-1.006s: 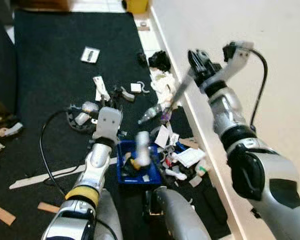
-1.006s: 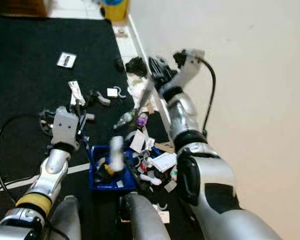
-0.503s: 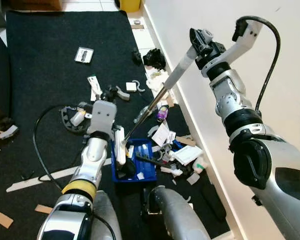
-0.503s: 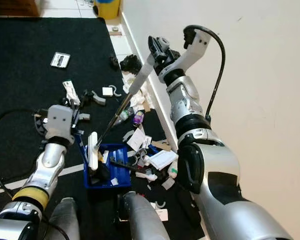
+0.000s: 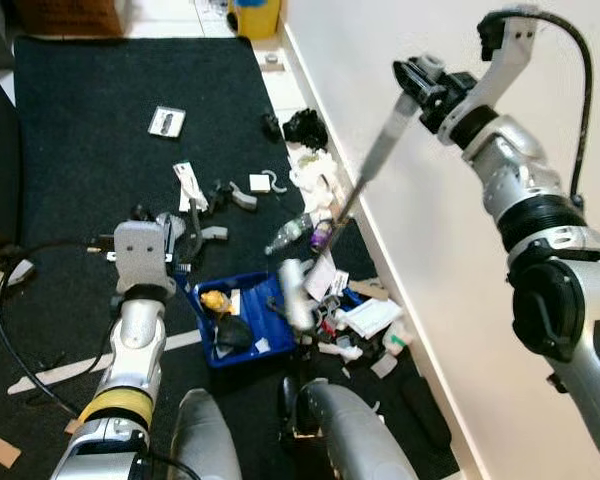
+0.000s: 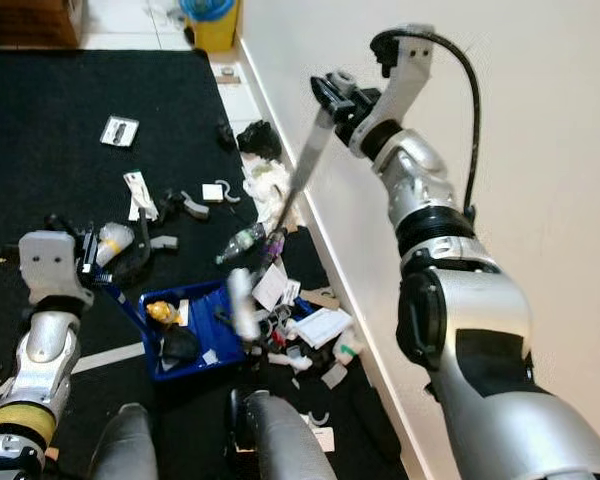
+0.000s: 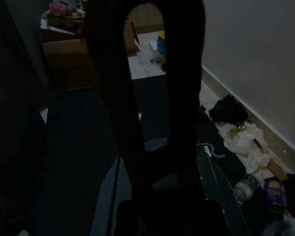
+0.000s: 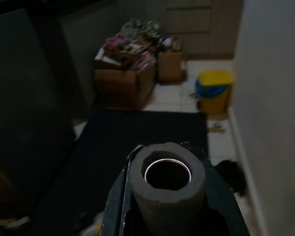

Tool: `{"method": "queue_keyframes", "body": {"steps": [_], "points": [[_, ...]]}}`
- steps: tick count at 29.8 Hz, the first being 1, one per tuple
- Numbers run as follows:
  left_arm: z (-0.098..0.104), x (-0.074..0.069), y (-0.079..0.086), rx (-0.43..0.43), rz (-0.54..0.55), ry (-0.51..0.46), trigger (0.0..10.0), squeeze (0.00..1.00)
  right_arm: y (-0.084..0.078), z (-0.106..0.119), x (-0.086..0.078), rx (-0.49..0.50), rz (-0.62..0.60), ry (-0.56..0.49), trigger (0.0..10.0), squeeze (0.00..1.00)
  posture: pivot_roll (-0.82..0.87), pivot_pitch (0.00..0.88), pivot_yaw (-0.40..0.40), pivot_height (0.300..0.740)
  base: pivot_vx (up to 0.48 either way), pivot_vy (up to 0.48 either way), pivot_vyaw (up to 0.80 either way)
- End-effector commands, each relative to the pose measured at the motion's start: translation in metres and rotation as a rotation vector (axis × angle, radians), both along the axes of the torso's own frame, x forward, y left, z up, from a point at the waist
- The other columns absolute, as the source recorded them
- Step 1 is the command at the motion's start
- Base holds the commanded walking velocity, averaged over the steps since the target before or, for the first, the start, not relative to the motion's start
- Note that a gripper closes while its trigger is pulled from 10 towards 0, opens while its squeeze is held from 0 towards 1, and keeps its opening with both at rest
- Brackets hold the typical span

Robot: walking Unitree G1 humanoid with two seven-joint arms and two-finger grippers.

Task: Sweep floor

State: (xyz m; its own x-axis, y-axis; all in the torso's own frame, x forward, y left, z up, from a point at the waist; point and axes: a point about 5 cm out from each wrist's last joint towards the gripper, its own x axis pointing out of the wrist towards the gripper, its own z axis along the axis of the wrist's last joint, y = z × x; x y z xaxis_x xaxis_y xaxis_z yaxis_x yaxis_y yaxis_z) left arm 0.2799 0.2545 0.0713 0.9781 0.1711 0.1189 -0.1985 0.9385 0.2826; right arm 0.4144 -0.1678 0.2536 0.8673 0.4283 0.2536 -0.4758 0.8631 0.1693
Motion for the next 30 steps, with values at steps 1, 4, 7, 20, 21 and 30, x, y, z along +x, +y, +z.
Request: {"method": "queue_keyframes", "body": {"steps": [1,4,7,20,21,30], "points": [[-0.013,-0.016,0.019,0.095,0.018,0.106,10.0,0.00,-0.021,0.021,0.000,0.152,-0.087,-0.063,10.0,0.00,0.13,0.077,-0.209,0.740,0.000,0.000,0.00],[-0.012,-0.017,0.020,0.095,0.018,0.102,10.0,0.00,-0.026,0.024,0.000,0.194,-0.113,-0.073,10.0,0.00,0.13,0.076,-0.208,0.740,0.000,0.000,0.00],[-0.006,-0.021,0.028,0.055,0.034,0.057,10.0,0.00,-0.032,0.022,-0.001,0.210,-0.149,-0.082,10.0,0.00,0.13,0.074,-0.204,0.740,0.000,0.000,0.00],[0.078,-0.018,0.034,-0.028,-0.122,-0.294,10.0,0.00,-0.020,-0.016,-0.004,0.113,-0.162,-0.025,10.0,0.00,0.18,0.059,-0.205,0.740,0.000,0.000,0.00],[0.084,-0.018,0.033,-0.026,-0.134,-0.311,10.0,0.00,-0.019,-0.018,-0.004,0.103,-0.164,-0.025,10.0,0.00,0.18,0.058,-0.205,0.740,0.000,0.000,0.00],[0.085,-0.018,0.022,0.006,-0.200,-0.277,10.0,0.00,-0.016,-0.037,-0.009,0.062,-0.199,-0.016,10.0,0.00,0.19,0.058,-0.205,0.740,0.000,0.000,0.00]]}}
